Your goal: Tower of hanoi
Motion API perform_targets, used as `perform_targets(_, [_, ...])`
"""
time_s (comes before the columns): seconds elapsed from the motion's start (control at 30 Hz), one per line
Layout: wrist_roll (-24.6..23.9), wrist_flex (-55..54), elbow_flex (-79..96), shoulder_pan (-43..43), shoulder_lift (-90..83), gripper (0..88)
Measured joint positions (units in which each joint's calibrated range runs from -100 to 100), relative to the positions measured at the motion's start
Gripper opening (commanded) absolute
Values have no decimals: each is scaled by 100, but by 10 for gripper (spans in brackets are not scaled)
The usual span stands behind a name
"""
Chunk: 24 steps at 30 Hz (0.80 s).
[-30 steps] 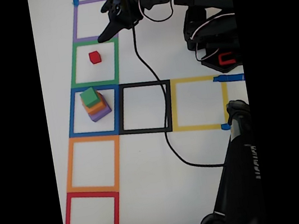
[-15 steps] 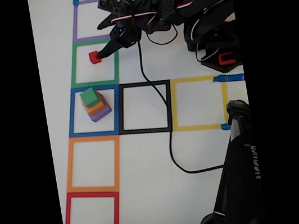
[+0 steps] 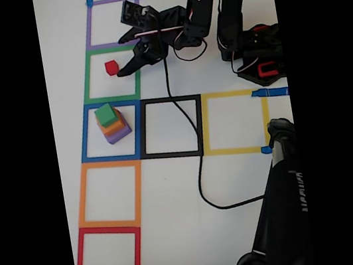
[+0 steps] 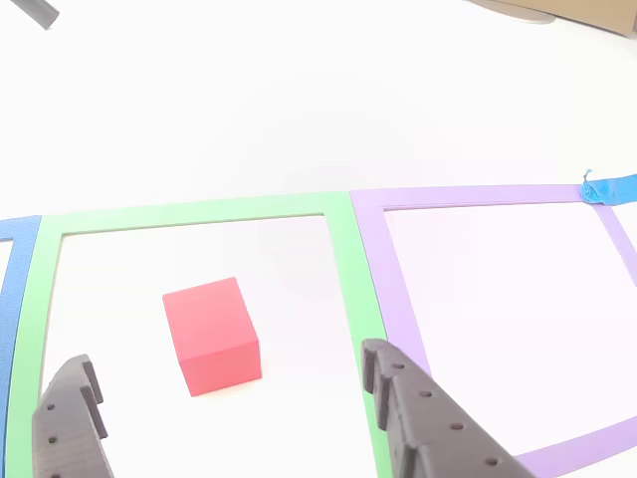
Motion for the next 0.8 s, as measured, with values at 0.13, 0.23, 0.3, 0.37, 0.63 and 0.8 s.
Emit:
perform_targets(0.13, [0, -387, -266, -117, 574, 294])
perform_targets(0.23, [0, -605, -460, -164, 929, 291])
perform_targets(0.3, [0, -701, -575, -187, 1148, 291])
perform_targets(0.37, [0, -790, -699, -199, 1351, 290])
perform_targets(0.63, [0, -879, -1222, -257, 1857, 268])
perform_targets(0.8, [0, -879, -1319, -386, 1967, 233])
